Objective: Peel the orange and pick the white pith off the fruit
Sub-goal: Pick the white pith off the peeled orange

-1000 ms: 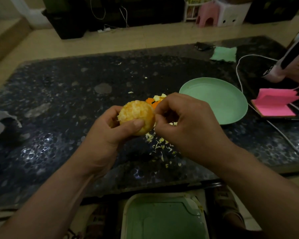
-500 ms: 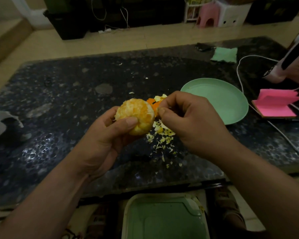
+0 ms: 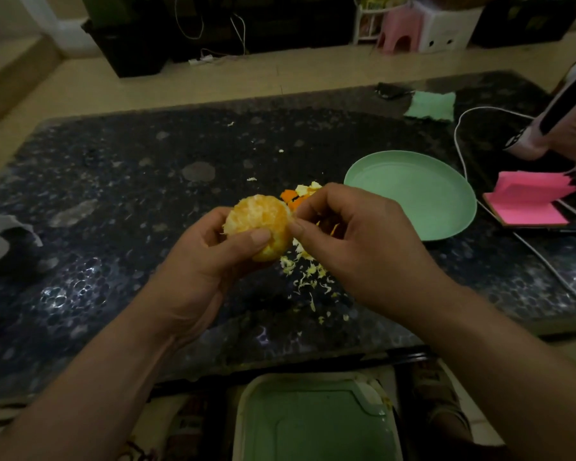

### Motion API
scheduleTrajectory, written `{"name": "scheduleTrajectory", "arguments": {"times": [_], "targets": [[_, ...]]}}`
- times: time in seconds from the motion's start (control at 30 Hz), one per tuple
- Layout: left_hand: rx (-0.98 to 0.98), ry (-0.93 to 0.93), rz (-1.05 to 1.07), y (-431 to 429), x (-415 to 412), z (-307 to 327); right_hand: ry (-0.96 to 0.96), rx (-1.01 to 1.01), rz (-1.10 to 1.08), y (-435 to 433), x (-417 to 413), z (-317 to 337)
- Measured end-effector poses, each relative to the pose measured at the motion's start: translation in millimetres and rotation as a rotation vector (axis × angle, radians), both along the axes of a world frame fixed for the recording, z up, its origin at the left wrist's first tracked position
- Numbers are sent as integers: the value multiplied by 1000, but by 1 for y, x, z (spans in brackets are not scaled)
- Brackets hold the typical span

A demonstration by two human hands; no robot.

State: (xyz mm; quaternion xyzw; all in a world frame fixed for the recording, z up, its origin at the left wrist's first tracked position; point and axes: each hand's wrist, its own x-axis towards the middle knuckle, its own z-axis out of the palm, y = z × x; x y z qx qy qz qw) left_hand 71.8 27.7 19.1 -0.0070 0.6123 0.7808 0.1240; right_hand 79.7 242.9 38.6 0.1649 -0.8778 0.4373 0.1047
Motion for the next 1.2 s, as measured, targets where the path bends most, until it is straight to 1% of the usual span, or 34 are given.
{"name": "scheduleTrajectory", "arguments": {"times": [0.2, 0.3, 0.4, 0.53, 0.63, 0.87, 0.93, 1.0, 1.1, 1.2], "targets": [[-195, 69, 24, -3, 1, -1, 107, 147, -13, 2, -1, -2], [-222, 104, 4, -3, 3, -1, 106, 166, -18, 1, -1, -1], [-170, 103, -3, 0, 5, -1, 77, 122, -35, 1, -1, -1], [-2, 45, -24, 2, 4, 1, -6, -54, -51, 1, -3, -1], [68, 13, -85, 0, 4, 3, -41, -133, -57, 2, -7, -3], [127, -38, -132, -5, 2, 1, -100, -178, -100, 6, -19, -8], [140, -61, -114, -7, 1, 0, -129, -101, -111, 6, -22, -13], [122, -94, -49, -6, -1, -2, -148, 21, -109, 5, -24, -21], [28, -126, 8, -4, -5, -8, -164, 151, -136, 4, -28, -30], [-80, -178, 73, 0, -10, -17, -203, 362, -156, 5, -39, -40]]}}
